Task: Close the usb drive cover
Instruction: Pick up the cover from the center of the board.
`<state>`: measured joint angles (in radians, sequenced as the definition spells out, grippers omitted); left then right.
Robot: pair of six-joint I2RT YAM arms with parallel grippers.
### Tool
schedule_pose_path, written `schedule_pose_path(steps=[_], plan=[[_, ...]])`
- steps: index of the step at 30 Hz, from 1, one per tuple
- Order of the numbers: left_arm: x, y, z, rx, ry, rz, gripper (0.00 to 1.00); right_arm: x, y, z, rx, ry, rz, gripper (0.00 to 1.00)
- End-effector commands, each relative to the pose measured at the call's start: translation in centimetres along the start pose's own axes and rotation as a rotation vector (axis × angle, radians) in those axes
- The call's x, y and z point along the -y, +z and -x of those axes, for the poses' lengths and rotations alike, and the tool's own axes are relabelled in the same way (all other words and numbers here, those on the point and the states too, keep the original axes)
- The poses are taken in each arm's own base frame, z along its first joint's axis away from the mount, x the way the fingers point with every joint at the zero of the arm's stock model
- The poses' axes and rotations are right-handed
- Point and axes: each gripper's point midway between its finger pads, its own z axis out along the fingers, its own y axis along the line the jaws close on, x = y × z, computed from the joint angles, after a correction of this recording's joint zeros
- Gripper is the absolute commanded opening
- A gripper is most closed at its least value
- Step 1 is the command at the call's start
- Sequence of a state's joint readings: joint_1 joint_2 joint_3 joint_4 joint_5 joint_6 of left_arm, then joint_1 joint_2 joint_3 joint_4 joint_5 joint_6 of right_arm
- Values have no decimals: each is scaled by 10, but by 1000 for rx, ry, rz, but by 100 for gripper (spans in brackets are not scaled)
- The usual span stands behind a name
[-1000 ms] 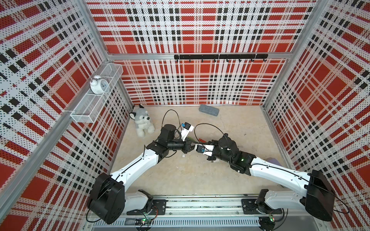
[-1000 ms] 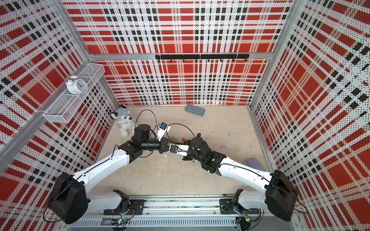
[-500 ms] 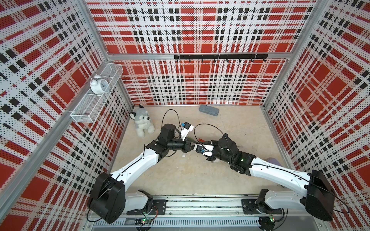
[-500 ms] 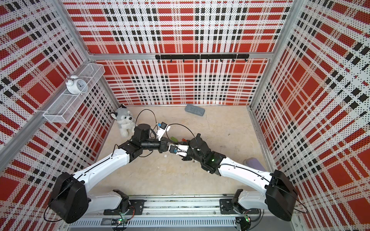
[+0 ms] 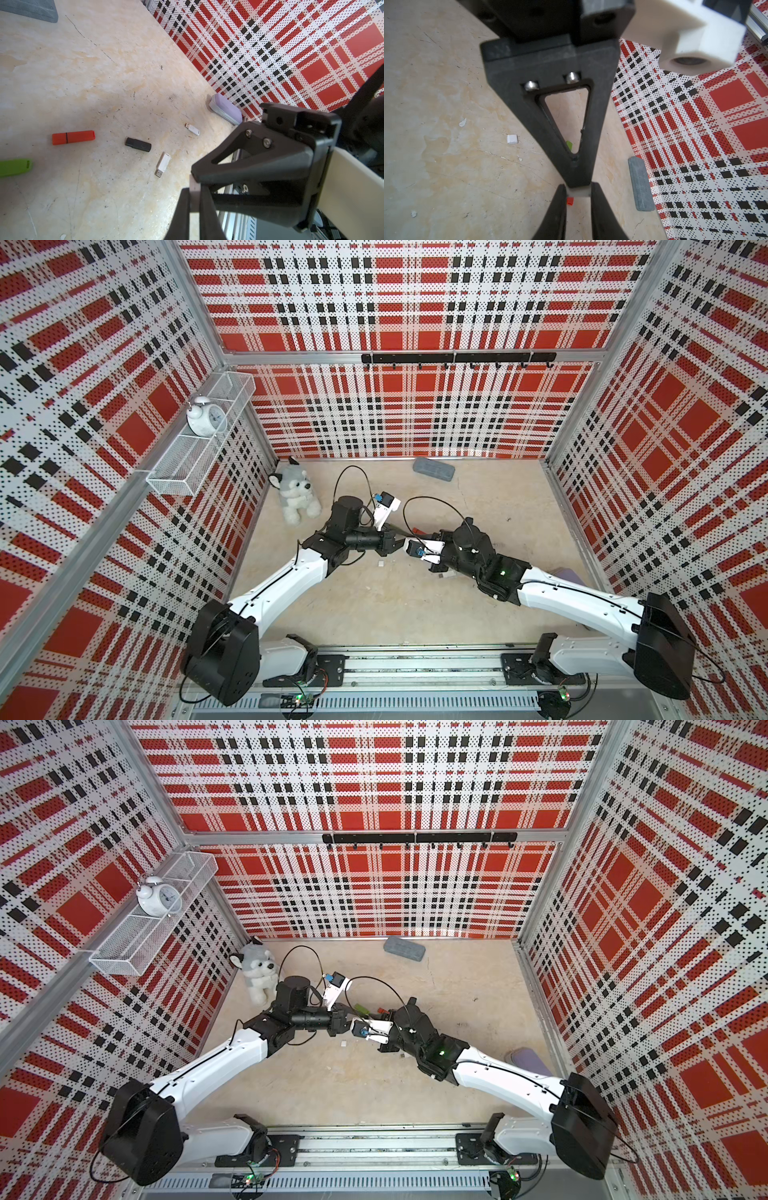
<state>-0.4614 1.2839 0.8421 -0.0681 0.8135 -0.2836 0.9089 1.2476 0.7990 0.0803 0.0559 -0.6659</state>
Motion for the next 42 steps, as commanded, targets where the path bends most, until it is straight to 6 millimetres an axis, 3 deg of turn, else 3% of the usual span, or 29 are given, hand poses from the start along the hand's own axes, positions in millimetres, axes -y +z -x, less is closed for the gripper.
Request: schedule_pose_path(steps=[1,16,19,31,35,39,42], plan=[[12,-4,14,26,42,-33,0,-2,4,5,16,0,7,18],[8,-2,13,23,35,-22,19,2,3,15,50,10,6,16],[8,0,12,17,33,-26,12,2,3,15,47,13,8,17],[4,3,10,7,25,-15,12,4,-1,19,60,23,14,17],[4,3,11,8,27,-12,3,4,-1,19,58,23,11,18],[1,0,13,15,30,4,0,8,-4,14,36,52,-18,28],[-6,-7,16,37,16,28,0,12,-15,-5,-26,85,-50,38]])
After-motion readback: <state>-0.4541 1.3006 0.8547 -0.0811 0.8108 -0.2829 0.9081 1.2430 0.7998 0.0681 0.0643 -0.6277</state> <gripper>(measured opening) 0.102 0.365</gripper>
